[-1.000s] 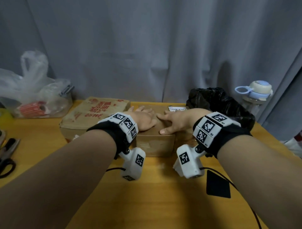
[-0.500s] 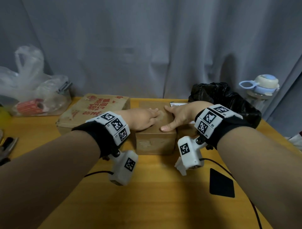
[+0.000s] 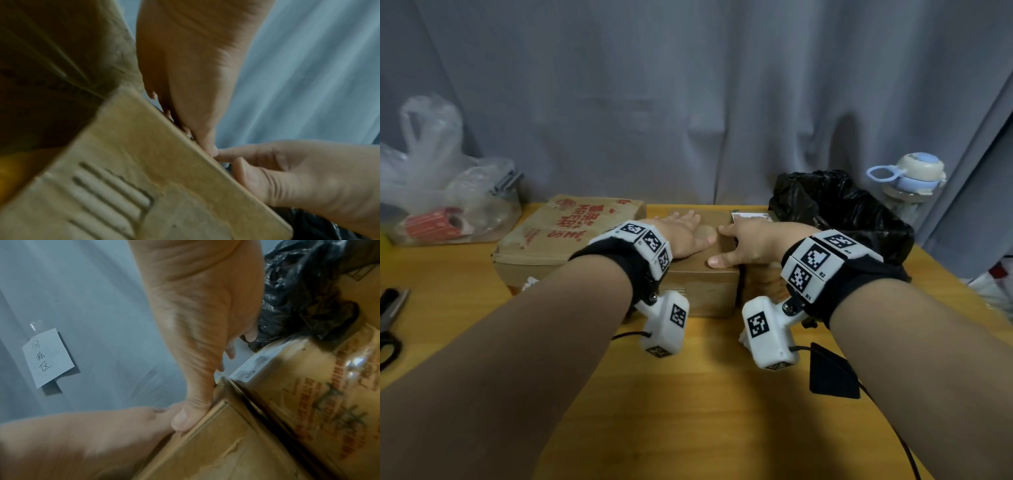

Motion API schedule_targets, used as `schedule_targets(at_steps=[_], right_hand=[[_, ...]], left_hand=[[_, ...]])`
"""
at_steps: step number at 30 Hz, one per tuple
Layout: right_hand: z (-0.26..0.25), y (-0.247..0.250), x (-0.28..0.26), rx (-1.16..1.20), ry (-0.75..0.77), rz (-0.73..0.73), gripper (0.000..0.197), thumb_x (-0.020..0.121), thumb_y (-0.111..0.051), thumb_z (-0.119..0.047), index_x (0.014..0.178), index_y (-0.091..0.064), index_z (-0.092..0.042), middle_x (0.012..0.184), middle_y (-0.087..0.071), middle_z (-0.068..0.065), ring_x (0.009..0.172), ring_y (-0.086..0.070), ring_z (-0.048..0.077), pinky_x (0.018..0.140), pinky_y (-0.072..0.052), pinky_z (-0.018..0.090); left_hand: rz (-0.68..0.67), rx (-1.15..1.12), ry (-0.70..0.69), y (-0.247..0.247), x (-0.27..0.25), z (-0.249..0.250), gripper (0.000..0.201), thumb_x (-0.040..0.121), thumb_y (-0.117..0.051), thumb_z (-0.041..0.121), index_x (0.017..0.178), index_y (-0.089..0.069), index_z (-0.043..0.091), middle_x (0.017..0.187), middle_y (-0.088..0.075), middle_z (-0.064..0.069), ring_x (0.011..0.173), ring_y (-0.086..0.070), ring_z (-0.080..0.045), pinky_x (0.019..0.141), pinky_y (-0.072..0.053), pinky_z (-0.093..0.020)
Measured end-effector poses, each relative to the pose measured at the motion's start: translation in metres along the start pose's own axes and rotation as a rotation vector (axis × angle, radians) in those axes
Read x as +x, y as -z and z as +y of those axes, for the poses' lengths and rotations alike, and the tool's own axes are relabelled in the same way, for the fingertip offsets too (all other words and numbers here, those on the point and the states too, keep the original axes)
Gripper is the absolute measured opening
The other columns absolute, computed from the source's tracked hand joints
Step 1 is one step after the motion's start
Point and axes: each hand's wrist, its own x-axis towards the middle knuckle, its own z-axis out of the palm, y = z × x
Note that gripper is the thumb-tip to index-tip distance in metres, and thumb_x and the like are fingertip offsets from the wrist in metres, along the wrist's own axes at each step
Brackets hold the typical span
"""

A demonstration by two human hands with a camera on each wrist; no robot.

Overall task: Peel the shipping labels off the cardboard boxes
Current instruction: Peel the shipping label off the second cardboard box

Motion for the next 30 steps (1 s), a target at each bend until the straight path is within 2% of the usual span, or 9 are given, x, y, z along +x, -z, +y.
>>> schedule_targets(at_steps=[3,7,10,13,16,19,22,26,30], right_hand=[[-0.001,-0.001,-0.004,0.04,-0.015,-0.003,0.089,0.079,-0.051,-0.068,0.149,-0.019,-0.022,0.155,-0.025,0.007,0.14,-0.029,0.029,0.115,-0.027,0.044],[-0.006,-0.002,-0.011,0.05,-0.047,0.025,0.084,0.082,-0.048,-0.066,0.148,-0.026,-0.019,0.152,-0.031,0.008,0.138,-0.032,0.029,0.113,-0.028,0.044],[-0.01,-0.008,-0.012,0.018,-0.093,0.066,0.081,0.083,-0.046,-0.067,0.145,-0.032,-0.016,0.151,-0.032,0.01,0.139,-0.028,0.033,0.113,-0.027,0.049],[-0.014,-0.016,-0.011,0.01,-0.167,0.108,0.079,0.081,-0.045,-0.07,0.141,-0.039,-0.019,0.149,-0.035,0.006,0.14,-0.025,0.034,0.112,-0.022,0.056],[-0.022,-0.018,-0.017,0.041,-0.232,0.151,0.073,0.081,-0.049,-0.067,0.134,-0.048,-0.017,0.143,-0.045,0.007,0.138,-0.032,0.031,0.112,-0.024,0.053],[-0.025,-0.019,-0.03,0.047,-0.156,0.347,0.055,0.081,-0.057,-0.057,0.113,-0.061,-0.013,0.124,-0.059,0.011,0.121,-0.05,0.032,0.103,-0.039,0.044],[-0.022,-0.019,-0.043,0.155,-0.046,0.462,0.042,0.085,-0.059,-0.042,0.118,-0.061,-0.017,0.122,-0.061,0.009,0.115,-0.055,0.03,0.096,-0.046,0.04],[-0.013,-0.014,-0.061,0.253,0.077,0.498,0.035,0.088,-0.056,-0.027,0.121,-0.061,-0.014,0.125,-0.061,0.007,0.117,-0.055,0.025,0.098,-0.044,0.032],[0.0,-0.024,-0.078,0.229,0.103,0.448,0.03,0.09,-0.058,-0.03,0.114,-0.065,-0.013,0.117,-0.064,0.006,0.108,-0.057,0.021,0.082,-0.04,0.023]], left_hand=[[-0.017,0.039,-0.043,-0.002,-0.015,-0.008,0.073,0.095,-0.022,0.058,0.152,0.0,0.017,0.16,0.004,-0.001,0.148,-0.001,-0.022,0.119,-0.005,-0.048],[0.015,0.015,-0.151,-0.007,-0.039,-0.016,0.058,0.1,-0.026,0.044,0.152,-0.01,0.022,0.16,-0.005,0.0,0.147,-0.009,-0.02,0.119,-0.006,-0.037],[0.066,0.008,-0.199,-0.01,-0.054,-0.015,0.048,0.101,-0.032,0.034,0.148,-0.026,0.024,0.157,-0.022,0.001,0.143,-0.024,-0.02,0.117,-0.018,-0.033],[0.098,0.026,-0.263,-0.009,-0.069,-0.01,0.042,0.101,-0.036,0.028,0.143,-0.038,0.027,0.151,-0.037,0.002,0.137,-0.036,-0.02,0.113,-0.026,-0.032],[0.151,0.037,-0.293,-0.005,-0.08,-0.004,0.037,0.096,-0.045,0.022,0.131,-0.056,0.025,0.134,-0.057,0.003,0.121,-0.051,-0.02,0.102,-0.039,-0.03],[0.261,0.026,-0.262,0.0,-0.087,0.004,0.031,0.091,-0.049,0.02,0.117,-0.066,0.021,0.116,-0.067,0.0,0.105,-0.059,-0.021,0.09,-0.047,-0.03],[0.381,-0.01,-0.229,0.002,-0.091,0.009,0.03,0.093,-0.048,0.024,0.119,-0.063,0.02,0.116,-0.067,-0.003,0.107,-0.059,-0.024,0.088,-0.046,-0.031],[0.485,-0.11,-0.239,-0.001,-0.096,0.013,0.031,0.094,-0.047,0.025,0.119,-0.064,0.018,0.119,-0.066,-0.003,0.109,-0.059,-0.023,0.091,-0.045,-0.031],[0.551,-0.194,-0.232,-0.008,-0.099,0.017,0.031,0.094,-0.047,0.026,0.119,-0.063,0.019,0.119,-0.065,-0.001,0.11,-0.059,-0.021,0.091,-0.043,-0.028]])
